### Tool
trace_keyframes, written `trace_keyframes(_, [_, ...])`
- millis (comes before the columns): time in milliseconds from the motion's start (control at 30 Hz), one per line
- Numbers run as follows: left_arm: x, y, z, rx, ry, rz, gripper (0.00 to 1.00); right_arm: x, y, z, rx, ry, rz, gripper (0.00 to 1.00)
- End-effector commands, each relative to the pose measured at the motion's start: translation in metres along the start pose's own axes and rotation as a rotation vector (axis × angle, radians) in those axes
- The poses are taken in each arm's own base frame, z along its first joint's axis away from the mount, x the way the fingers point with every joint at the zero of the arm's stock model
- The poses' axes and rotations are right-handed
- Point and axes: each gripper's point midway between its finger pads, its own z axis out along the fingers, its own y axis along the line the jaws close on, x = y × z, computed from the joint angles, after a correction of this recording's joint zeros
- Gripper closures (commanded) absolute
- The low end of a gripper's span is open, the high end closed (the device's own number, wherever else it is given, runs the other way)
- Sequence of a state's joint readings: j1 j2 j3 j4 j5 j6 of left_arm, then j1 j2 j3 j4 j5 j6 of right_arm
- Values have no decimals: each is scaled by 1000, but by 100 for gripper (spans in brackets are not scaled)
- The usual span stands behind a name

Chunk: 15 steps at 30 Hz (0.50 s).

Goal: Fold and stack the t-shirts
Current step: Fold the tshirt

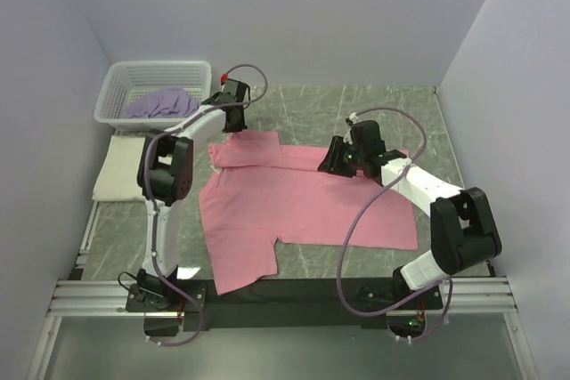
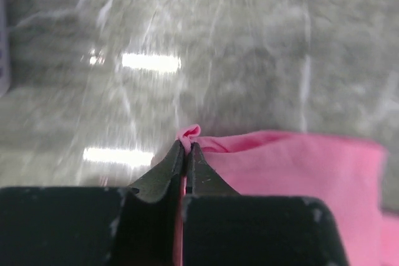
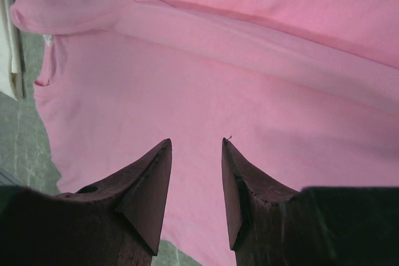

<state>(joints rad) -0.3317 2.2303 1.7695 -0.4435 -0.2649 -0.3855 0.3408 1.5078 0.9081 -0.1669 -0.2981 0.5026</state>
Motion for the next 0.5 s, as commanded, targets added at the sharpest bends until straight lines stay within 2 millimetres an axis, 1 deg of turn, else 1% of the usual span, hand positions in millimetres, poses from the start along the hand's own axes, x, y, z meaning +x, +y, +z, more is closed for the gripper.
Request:
trace_keyframes(0, [-41,-14,-74,89,-104,-58,96,-7,7,-14,-10,-50,-45,55])
trace_keyframes(33, [-31,-16,-78,108,-81,-55,95,-8,8,-17,-13,-57,-50,55])
trace_keyframes(67, [-33,-21,-92,128,-90,-69,95,-7,8,-19,-11,-58,-51,55])
trace_keyframes(100, [-29,-23,-97,139,-85,-71,95,-5,7,-21,-8,-57,-53,55])
trace_keyframes(133, [-18,-24,-100,143,-57,-65,95,-6,8,-25,-7,-67,-56,55])
trace_keyframes(167, [-15,-32,-112,176,-52,-68,94,-5,7,-27,-4,-69,-60,55])
trace_keyframes(200, [-9,-35,-115,188,-38,-65,94,-3,5,-30,3,-63,-64,55])
trace_keyframes(233, [3,-36,-118,193,-14,-59,94,-5,6,-34,1,-75,-70,55])
trace_keyframes(267, [8,-43,-129,212,-8,-60,94,-5,5,-36,10,-81,-73,55])
trace_keyframes(300, [14,-46,-134,222,3,-57,94,-1,2,-38,22,-74,-79,55])
trace_keyframes(333, [26,-46,-136,222,26,-53,94,-2,2,-43,23,-84,-84,55])
trace_keyframes(367, [32,-50,-146,232,36,-52,94,-1,1,-44,29,-89,-85,55])
trace_keyframes(433, [44,-50,-158,232,52,-60,93,2,-1,-49,33,-89,-94,55])
trace_keyframes(467, [52,-53,-162,237,61,-51,93,4,-2,-51,36,-86,-94,55])
